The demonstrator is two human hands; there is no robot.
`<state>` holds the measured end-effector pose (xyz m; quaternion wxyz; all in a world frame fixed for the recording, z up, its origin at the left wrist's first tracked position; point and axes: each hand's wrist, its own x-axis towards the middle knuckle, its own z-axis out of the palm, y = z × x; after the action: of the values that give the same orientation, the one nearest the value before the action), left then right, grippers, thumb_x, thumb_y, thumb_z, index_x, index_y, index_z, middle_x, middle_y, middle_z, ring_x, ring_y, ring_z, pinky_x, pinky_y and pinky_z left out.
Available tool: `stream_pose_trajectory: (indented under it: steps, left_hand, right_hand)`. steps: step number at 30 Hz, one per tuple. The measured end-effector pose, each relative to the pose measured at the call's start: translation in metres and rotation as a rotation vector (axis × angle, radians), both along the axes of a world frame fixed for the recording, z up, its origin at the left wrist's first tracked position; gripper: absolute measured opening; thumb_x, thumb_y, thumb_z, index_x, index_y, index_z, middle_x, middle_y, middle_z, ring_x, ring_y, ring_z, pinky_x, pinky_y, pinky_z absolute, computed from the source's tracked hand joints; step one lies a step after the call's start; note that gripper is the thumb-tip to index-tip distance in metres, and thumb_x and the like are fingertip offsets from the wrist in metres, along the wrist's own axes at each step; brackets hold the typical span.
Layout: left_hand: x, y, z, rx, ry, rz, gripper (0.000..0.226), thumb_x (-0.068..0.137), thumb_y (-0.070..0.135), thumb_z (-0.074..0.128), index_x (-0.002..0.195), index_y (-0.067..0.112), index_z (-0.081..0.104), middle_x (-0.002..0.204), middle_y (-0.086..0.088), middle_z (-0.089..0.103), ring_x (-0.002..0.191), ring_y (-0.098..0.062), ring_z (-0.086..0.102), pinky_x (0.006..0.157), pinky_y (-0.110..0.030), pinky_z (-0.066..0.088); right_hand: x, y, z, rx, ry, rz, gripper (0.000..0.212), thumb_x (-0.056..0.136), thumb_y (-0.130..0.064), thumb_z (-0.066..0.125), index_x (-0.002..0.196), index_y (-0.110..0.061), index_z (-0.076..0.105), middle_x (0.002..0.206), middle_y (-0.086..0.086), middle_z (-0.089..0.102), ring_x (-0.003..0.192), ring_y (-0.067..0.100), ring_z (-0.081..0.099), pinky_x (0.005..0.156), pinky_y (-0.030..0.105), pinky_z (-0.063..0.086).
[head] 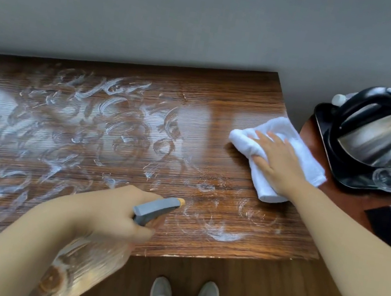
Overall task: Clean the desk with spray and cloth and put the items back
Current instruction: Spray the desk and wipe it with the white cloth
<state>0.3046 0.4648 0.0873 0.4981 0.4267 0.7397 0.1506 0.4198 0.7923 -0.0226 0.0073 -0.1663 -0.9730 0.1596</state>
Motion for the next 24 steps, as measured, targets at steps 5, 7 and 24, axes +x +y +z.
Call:
stream_pose_trajectory:
  steps: [5, 7, 24]
  left_hand:
    - [0.003, 0.000, 0.001, 0.017, 0.018, 0.011, 0.020, 0.090, 0.018, 0.060, 0.079, 0.013, 0.044, 0.060, 0.008, 0.042, 0.053, -0.007, 0.034, 0.054, -0.018, 0.032]
    - [0.002, -0.002, 0.001, 0.023, 0.037, 0.019, 0.027, 0.091, 0.019, 0.060, 0.072, 0.019, 0.040, 0.058, 0.008, 0.042, 0.051, -0.007, 0.033, 0.055, -0.019, 0.030]
    - [-0.016, -0.038, 0.009, 0.061, 0.073, 0.106, 0.019, 0.092, 0.020, 0.063, 0.091, 0.006, 0.052, 0.054, 0.011, 0.044, 0.048, -0.006, 0.036, 0.054, -0.016, 0.033]
  right_hand:
    - [0.042, -0.026, -0.007, 0.100, 0.009, 0.015, 0.058, 0.092, -0.044, 0.031, 0.144, -0.022, 0.039, 0.149, 0.001, 0.042, 0.133, 0.029, 0.038, 0.107, 0.043, 0.019]
    - [0.058, -0.045, -0.015, 0.159, 0.006, 0.005, 0.054, 0.091, -0.041, 0.035, 0.143, -0.026, 0.037, 0.149, 0.000, 0.042, 0.131, 0.028, 0.039, 0.106, 0.043, 0.019]
    - [-0.028, -0.129, -0.022, 0.239, -0.092, -0.063, 0.067, 0.081, -0.039, 0.068, 0.143, -0.031, 0.043, 0.152, -0.001, 0.037, 0.140, 0.028, 0.034, 0.111, 0.052, 0.022]
